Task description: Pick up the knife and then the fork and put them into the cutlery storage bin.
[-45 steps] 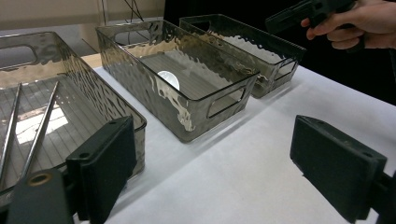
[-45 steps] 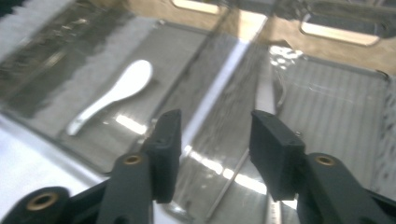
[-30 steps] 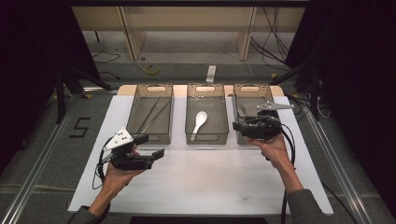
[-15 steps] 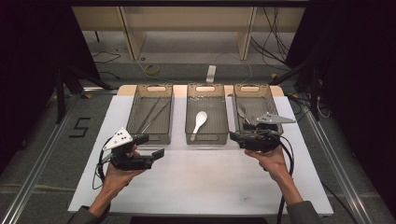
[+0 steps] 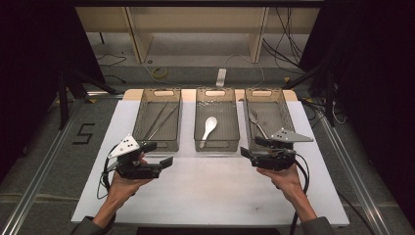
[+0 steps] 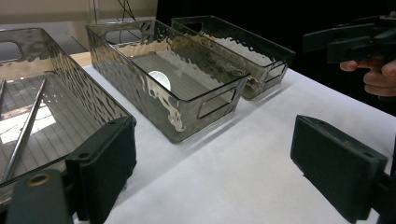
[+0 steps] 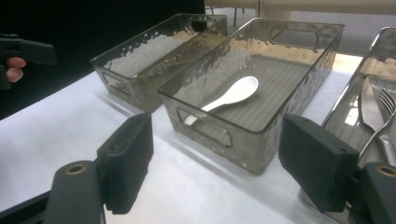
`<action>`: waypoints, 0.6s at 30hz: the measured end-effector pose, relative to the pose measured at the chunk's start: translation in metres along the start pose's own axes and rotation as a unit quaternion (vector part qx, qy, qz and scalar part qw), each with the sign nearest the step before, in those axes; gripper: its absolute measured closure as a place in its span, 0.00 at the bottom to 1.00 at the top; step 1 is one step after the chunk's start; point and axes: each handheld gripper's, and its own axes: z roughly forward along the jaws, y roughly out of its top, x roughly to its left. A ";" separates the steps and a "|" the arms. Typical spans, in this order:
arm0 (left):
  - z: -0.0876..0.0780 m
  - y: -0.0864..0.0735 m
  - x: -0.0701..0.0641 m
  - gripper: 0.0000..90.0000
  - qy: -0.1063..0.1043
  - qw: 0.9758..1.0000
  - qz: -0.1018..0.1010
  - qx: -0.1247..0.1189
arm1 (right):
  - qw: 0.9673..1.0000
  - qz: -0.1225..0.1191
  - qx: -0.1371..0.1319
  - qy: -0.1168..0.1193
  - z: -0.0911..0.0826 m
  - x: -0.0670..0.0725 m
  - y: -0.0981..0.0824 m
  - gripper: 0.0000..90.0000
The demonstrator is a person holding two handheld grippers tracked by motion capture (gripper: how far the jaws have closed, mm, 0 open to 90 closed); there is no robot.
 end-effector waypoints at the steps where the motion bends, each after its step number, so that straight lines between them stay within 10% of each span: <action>1: 0.000 0.000 0.000 0.15 0.000 1.000 0.000 0.000 | 1.000 -0.004 -0.001 0.000 -0.001 0.001 -0.002 0.29; 18: 0.000 -0.001 -0.001 0.15 -0.016 1.000 -0.002 0.006 | 1.000 -0.019 -0.010 0.002 -0.012 0.016 -0.028 0.27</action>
